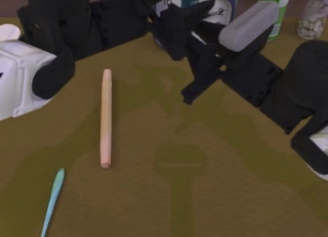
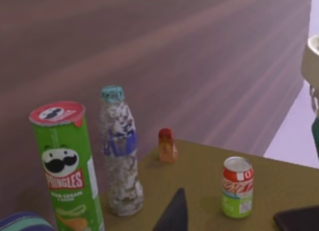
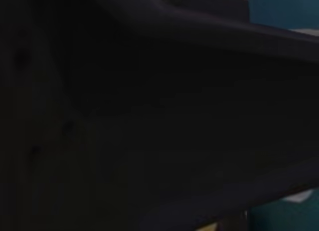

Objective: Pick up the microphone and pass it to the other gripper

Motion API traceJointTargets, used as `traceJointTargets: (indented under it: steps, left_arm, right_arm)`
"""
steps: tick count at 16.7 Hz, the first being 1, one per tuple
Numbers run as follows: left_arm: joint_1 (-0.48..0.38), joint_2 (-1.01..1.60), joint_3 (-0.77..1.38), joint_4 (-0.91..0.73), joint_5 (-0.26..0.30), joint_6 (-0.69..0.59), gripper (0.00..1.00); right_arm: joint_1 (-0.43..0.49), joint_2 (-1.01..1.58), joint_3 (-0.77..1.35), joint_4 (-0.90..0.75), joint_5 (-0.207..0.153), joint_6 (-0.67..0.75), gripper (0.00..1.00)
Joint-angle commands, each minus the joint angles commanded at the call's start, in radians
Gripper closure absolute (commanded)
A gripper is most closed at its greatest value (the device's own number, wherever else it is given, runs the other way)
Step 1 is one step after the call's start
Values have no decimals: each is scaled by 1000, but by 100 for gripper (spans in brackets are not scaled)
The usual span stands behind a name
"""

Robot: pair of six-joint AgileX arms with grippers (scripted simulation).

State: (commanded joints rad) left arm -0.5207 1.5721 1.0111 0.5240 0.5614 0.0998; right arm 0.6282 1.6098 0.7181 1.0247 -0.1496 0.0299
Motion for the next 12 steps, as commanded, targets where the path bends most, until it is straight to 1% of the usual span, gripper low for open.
traceJointTargets:
  steps: [5, 6, 12]
  left_arm:
    - [0, 0, 0, 0, 0, 0, 98]
    - [0, 0, 0, 0, 0, 0, 100]
    - [0, 0, 0, 0, 0, 0, 100]
  right_arm:
    - [0, 0, 0, 0, 0, 0, 100]
    - [0, 0, 0, 0, 0, 0, 100]
    - [0, 0, 0, 0, 0, 0, 100]
